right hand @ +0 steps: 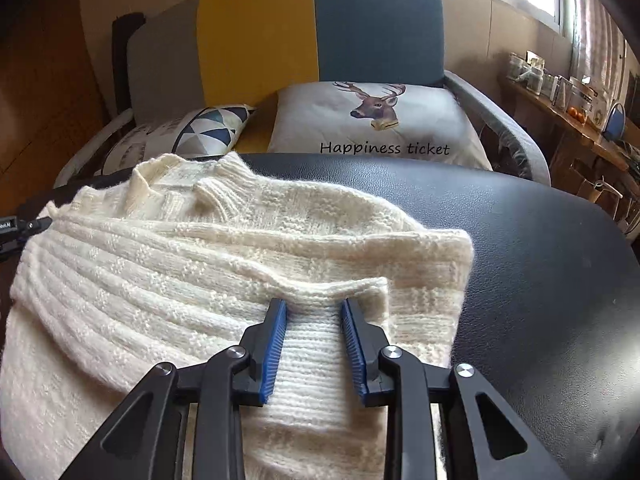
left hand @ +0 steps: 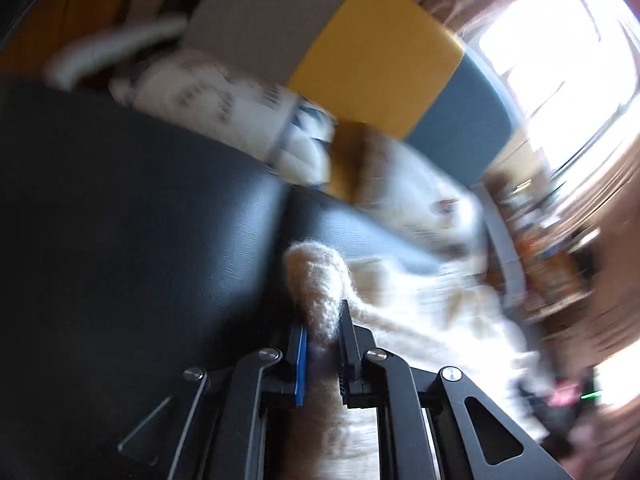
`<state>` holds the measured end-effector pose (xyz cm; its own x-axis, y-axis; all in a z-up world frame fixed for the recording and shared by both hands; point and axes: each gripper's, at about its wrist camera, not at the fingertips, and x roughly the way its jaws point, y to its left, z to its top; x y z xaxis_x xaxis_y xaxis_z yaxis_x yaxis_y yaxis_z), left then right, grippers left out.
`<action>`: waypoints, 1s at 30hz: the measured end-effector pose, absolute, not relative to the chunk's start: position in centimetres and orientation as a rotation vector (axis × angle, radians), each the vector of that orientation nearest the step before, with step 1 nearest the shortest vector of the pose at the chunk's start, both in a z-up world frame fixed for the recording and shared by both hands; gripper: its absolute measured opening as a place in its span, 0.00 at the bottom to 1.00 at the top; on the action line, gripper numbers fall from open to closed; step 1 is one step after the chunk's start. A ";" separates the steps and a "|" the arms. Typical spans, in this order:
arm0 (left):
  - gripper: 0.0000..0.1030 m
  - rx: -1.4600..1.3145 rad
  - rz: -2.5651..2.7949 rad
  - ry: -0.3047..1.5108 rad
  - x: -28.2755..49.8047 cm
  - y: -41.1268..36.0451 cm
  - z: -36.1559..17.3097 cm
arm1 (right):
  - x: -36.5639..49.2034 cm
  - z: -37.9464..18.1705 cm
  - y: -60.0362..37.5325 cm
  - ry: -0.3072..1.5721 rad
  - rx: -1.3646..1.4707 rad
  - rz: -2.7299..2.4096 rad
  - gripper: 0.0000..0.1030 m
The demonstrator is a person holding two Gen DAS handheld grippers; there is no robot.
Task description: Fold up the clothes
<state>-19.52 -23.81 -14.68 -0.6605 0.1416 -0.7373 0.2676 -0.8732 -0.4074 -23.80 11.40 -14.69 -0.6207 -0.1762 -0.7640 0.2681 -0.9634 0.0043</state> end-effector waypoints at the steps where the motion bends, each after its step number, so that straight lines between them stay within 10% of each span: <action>1: 0.13 1.269 -2.687 0.698 -19.6 -23.3 -15.1 | -23.5 -14.7 11.1 0.195 1.210 -2.633 0.27; 12: 0.38 1.150 -2.807 0.731 -14.0 -21.2 -11.5 | -21.2 -11.8 11.3 0.112 1.173 -2.562 0.28; 24: 0.38 1.285 -2.769 0.384 -11.8 -15.9 -14.3 | -18.3 -13.3 10.6 0.147 1.238 -2.557 0.29; 30: 0.47 1.183 -2.762 0.686 -6.4 -18.3 -12.6 | -12.3 -10.7 18.0 -0.165 1.211 -2.421 0.34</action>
<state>-6.38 -18.29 -12.57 -0.7040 0.1172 -0.7005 0.2241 -0.8993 -0.3756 -12.31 17.98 -10.66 -0.5286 -0.4234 -0.7357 0.3199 -0.9022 0.2894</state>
